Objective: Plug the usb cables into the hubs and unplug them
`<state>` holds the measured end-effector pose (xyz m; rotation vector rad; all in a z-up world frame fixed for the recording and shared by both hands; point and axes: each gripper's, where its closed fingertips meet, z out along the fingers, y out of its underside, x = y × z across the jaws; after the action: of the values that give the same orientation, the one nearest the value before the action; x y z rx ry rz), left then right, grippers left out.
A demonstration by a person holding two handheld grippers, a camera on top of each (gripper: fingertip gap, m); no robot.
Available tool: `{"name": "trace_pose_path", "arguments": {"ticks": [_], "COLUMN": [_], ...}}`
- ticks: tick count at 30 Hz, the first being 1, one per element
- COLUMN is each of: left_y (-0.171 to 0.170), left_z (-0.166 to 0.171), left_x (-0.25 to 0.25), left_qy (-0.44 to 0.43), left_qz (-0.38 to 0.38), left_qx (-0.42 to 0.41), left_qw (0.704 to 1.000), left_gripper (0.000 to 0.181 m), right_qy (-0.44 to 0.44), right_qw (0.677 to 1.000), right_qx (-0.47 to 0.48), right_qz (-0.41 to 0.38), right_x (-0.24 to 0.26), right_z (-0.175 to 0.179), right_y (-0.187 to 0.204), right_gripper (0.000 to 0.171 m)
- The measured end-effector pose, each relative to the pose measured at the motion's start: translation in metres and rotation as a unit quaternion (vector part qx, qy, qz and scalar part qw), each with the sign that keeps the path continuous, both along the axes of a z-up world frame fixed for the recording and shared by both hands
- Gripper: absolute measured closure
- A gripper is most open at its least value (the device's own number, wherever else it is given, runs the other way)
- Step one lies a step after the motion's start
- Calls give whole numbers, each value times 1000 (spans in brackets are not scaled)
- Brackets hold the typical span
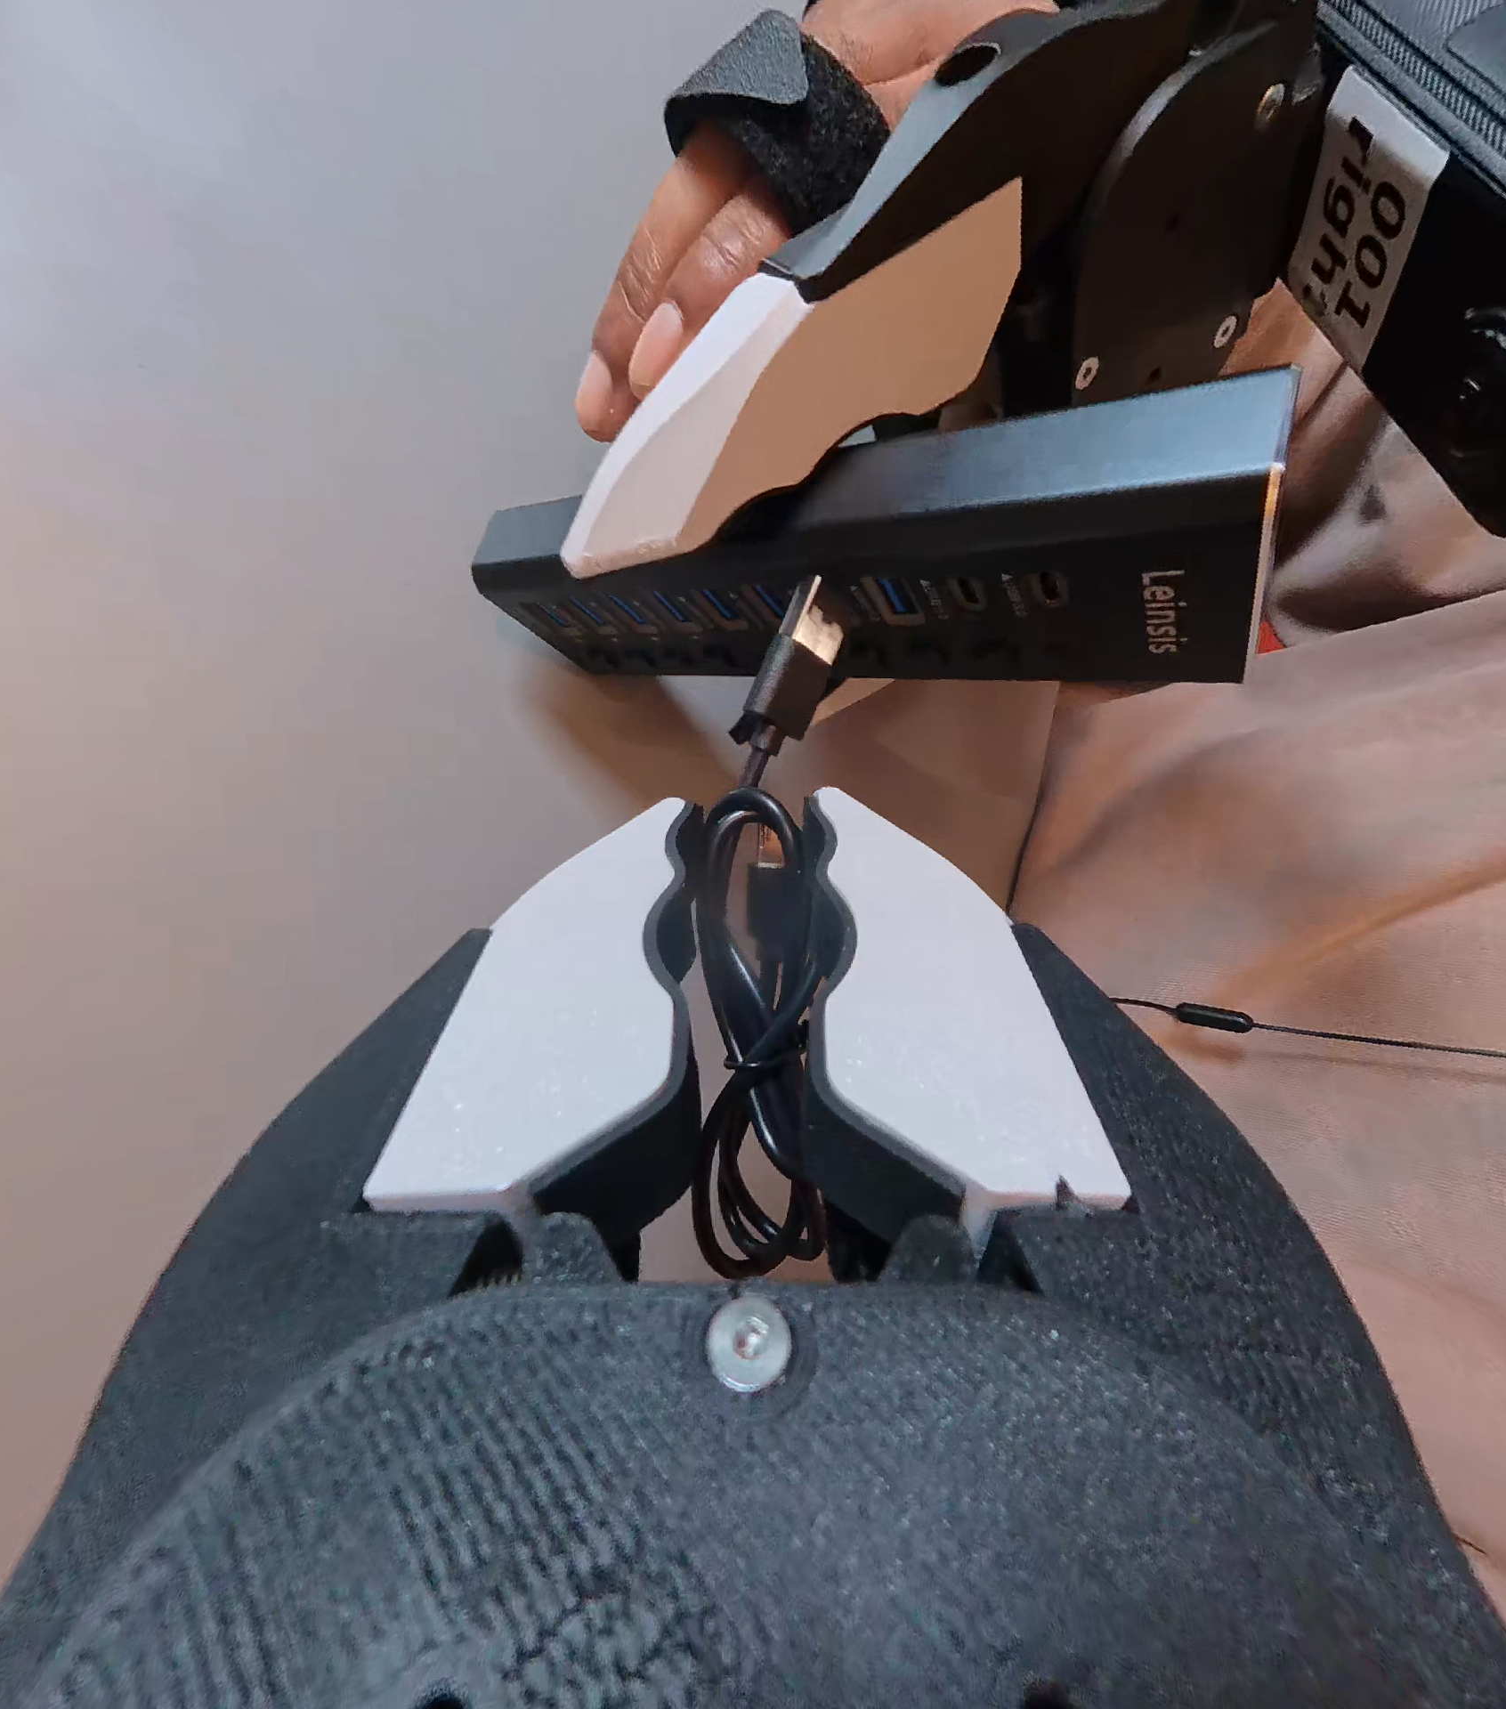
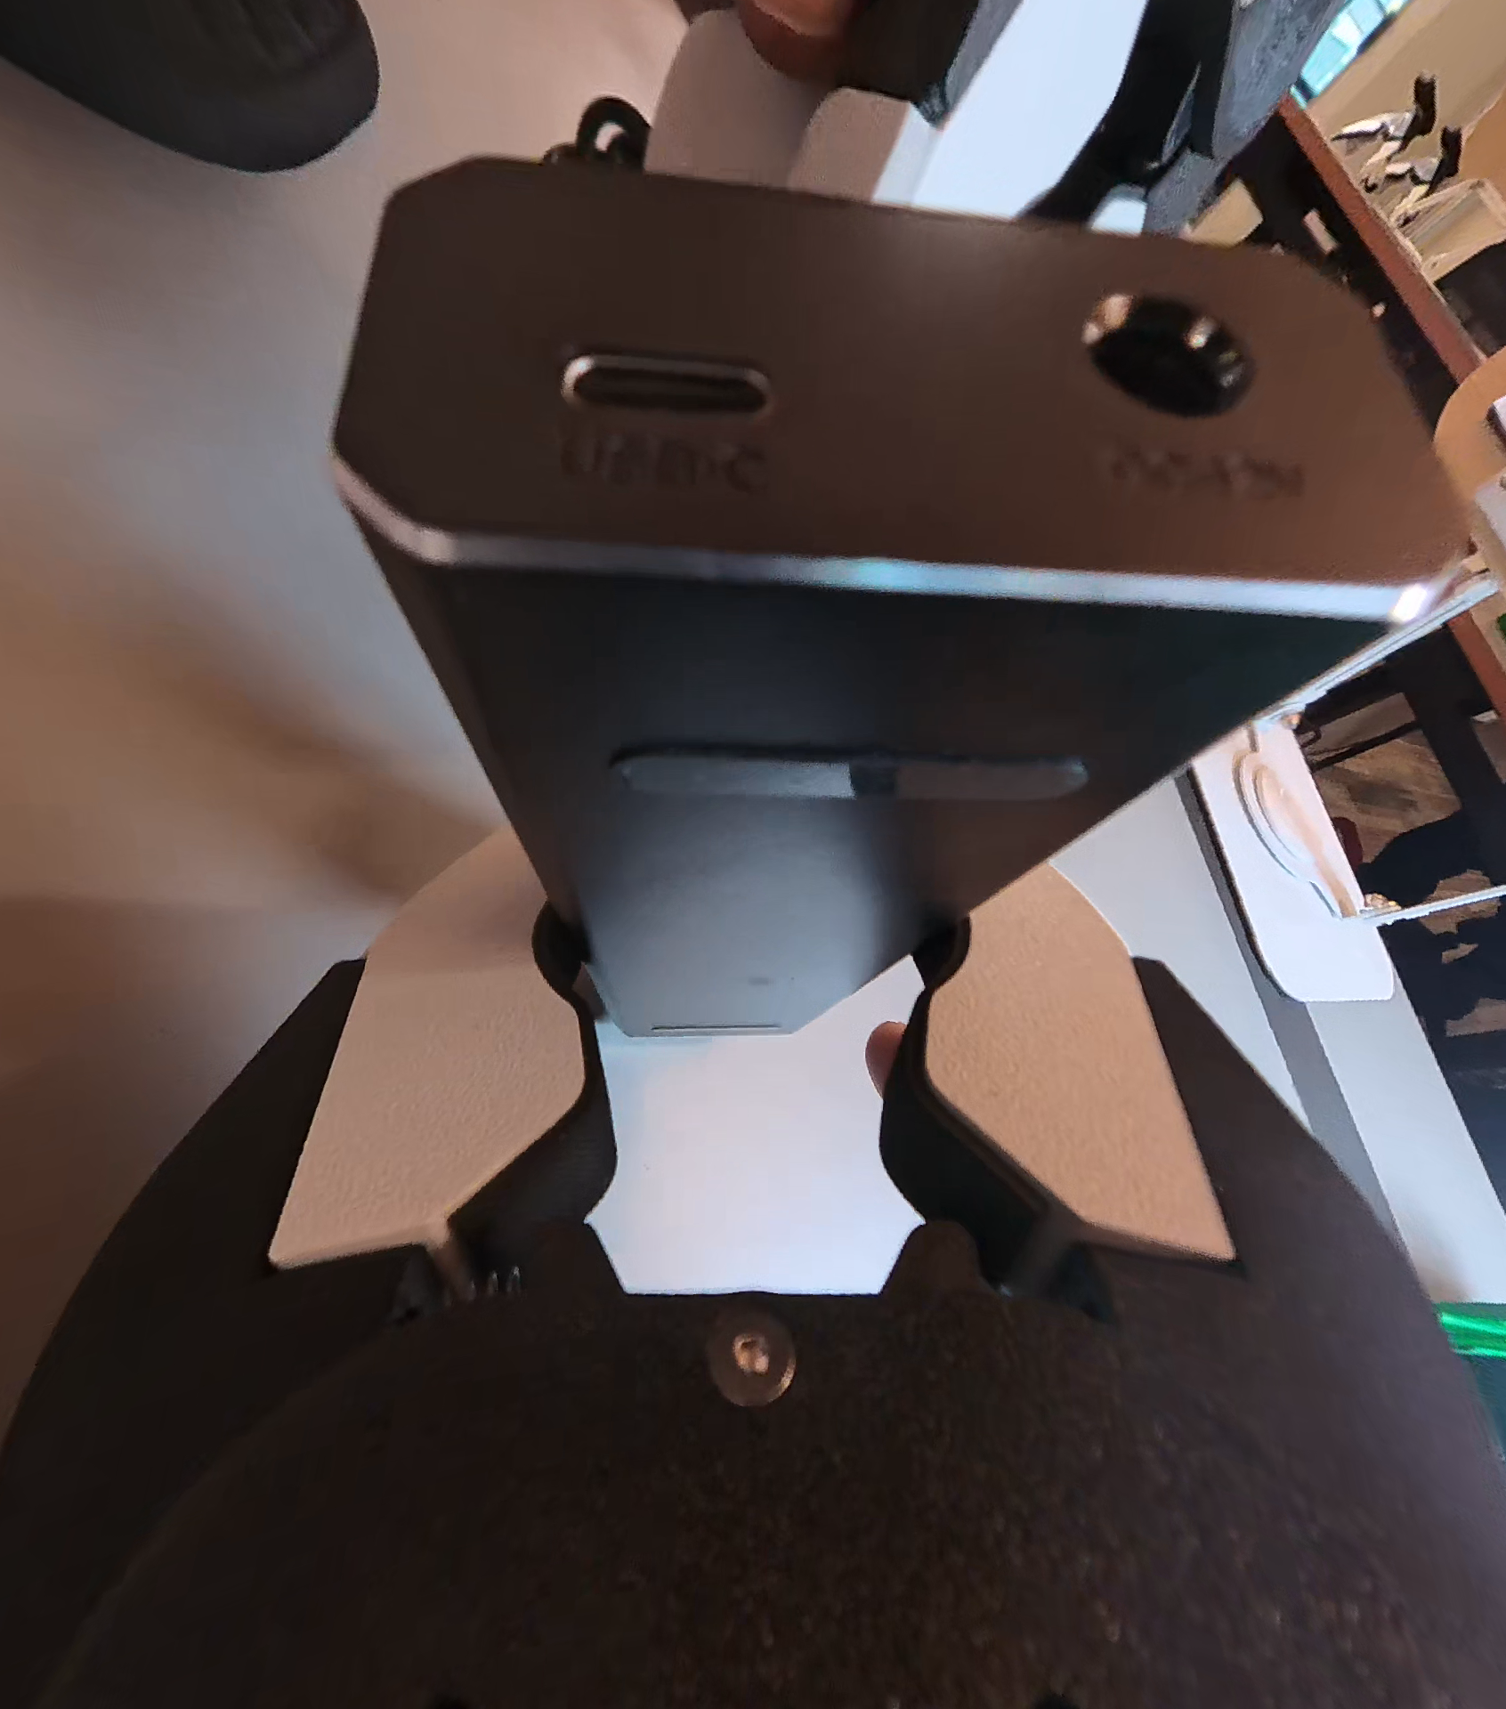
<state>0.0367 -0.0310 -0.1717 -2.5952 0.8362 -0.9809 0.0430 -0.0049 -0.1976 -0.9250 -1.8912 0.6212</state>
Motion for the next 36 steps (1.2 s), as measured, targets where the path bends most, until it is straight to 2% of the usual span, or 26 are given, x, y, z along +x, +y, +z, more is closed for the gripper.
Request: {"name": "trace_pose_path", "arguments": {"ticks": [25, 32, 36], "left_y": [4, 0, 3], "left_z": [-3, 3, 11], "left_x": [-1, 10, 17], "left_qy": [63, 26, -6], "left_qz": [-20, -37, -57], "left_qx": [16, 22, 80], "left_qw": [998, 999, 995], "left_gripper": [160, 161, 165], "right_qy": [-22, -23, -20], "right_qw": [999, 1000, 1000], "right_qx": [19, -1, -8], "right_qz": [-19, 1, 6], "right_x": [-1, 2, 0], "right_z": [-5, -4, -1], "right_y": [4, -2, -5], "right_gripper": [100, 100, 100]}}
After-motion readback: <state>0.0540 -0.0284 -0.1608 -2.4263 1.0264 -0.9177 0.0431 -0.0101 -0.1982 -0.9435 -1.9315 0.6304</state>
